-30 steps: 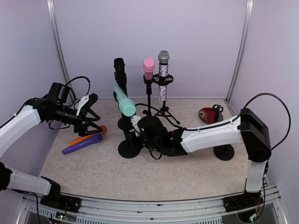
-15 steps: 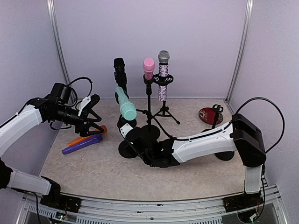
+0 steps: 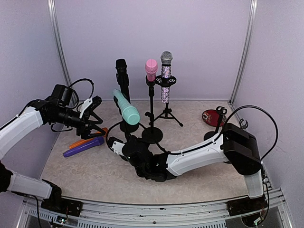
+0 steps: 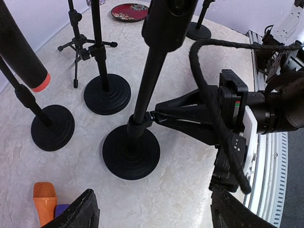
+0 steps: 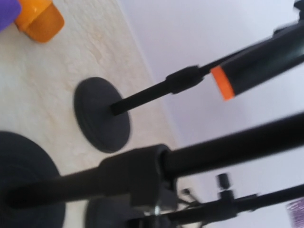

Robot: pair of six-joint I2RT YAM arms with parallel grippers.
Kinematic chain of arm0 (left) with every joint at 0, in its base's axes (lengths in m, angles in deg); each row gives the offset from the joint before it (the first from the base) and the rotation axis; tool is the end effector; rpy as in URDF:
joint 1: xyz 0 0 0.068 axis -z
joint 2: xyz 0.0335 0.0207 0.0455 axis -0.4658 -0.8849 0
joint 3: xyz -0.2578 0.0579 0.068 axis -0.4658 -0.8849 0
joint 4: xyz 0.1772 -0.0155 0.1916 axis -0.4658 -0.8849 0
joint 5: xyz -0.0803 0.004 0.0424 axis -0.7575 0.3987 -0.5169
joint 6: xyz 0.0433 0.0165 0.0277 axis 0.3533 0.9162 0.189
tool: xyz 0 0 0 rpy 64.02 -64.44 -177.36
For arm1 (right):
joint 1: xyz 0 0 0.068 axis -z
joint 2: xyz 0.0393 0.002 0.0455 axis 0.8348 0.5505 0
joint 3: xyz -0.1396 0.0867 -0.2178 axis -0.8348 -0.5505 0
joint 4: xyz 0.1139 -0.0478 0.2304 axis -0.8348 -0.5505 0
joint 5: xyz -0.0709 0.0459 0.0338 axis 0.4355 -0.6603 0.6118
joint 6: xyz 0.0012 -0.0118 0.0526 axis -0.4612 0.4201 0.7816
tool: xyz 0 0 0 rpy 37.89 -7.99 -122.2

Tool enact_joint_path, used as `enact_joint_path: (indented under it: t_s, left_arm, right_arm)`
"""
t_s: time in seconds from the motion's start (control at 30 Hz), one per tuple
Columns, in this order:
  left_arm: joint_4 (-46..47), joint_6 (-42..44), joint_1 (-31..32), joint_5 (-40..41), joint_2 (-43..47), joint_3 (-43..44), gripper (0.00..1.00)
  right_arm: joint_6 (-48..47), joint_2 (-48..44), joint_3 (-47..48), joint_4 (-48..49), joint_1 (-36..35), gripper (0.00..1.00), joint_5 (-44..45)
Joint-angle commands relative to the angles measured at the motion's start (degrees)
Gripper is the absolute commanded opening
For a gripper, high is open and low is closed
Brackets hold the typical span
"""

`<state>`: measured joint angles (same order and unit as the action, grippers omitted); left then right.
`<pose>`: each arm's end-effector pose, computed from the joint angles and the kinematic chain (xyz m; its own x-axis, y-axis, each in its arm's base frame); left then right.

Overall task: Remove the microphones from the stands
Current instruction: Unscrew the knob on the stand of the microphone stand.

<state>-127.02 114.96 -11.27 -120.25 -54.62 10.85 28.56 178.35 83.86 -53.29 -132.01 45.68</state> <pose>0.2266 -0.0924 0.3095 -0.2620 0.4980 -0.8266 0.9293 0.3612 -0.0769 0.1474 0.4509 0.1827 0.1550 -0.8014 -0.5776 -0.3457 0.5037 -0.7917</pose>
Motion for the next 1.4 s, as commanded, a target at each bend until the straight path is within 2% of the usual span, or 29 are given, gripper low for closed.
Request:
enact_joint_path:
  t_s: [0.0,0.2,0.23,0.37,0.47,0.6,0.67,0.73,0.77,0.87,0.97,1.07,1.2,1.37]
  left_arm:
    - [0.17,0.05,0.21,0.27,0.15,1.79,0.79]
    - [0.19,0.12,0.19,0.51,0.15,2.18,0.79]
    - [0.22,0.12,0.17,0.51,0.11,2.26,0.79]
    - [0.32,0.02,0.21,0.51,-0.34,2.64,0.79]
    - [0.43,-0.05,0.23,0.46,-0.99,2.91,0.79]
    - [0.44,-0.12,0.16,0.4,-1.29,3.12,0.79]
    - [0.47,-0.06,0.17,0.46,-1.38,3.16,0.79]
    - [0.41,0.04,0.13,0.59,-1.34,3.25,0.79]
    - [0.3,0.07,0.12,0.56,-1.31,3.25,0.79]
    - [0.16,0.21,0.12,0.55,-1.31,3.48,0.79]
    - [-0.15,0.53,-0.05,0.57,-1.22,3.44,0.79]
    - [-0.22,0.76,-0.34,0.43,-1.21,3.53,0.79]
    - [-0.54,0.91,-0.73,0.21,-1.3,3.79,0.79]
    - [-0.77,1.0,-0.89,0.19,-1.13,3.87,0.79]
  right_arm:
    - [-19.43,3.08,-2.45,9.26,-2.0,0.0,2.28]
    - [-24.61,3.91,-2.17,13.04,-2.01,0.0,2.88]
    - [-24.68,3.89,-2.2,12.98,-2.01,0.03,2.87]
    - [-24.86,3.48,-2.27,12.75,-2.01,0.28,2.95]
    - [-25.92,3.16,-2.77,14.4,-2.1,0.42,3.27]
    - [-29.4,2.48,-4.72,21.67,-2.47,0.57,4.52]
    - [-27.44,1.28,-5.3,21.7,-2.85,0.6,4.94]
    - [-21.55,-0.33,-5.49,18.16,-3.29,0.62,4.68]
    - [-15.87,-1.51,-5.36,13.13,-3.63,0.62,3.76]
    - [9.0,-6.26,-4.04,-6.97,-3.96,0.62,-2.65]
    - [30.3,-12.37,-6.68,-16.97,-2.62,0.61,-14.18]
    - [42.06,-17.02,-11.72,-16.67,-0.87,0.6,-25.51]
    - [52.67,-20.49,-15.85,-14.81,3.63,0.58,-37.54]
    - [69.77,-24.19,-22.48,-4.67,11.26,0.56,-53.51]
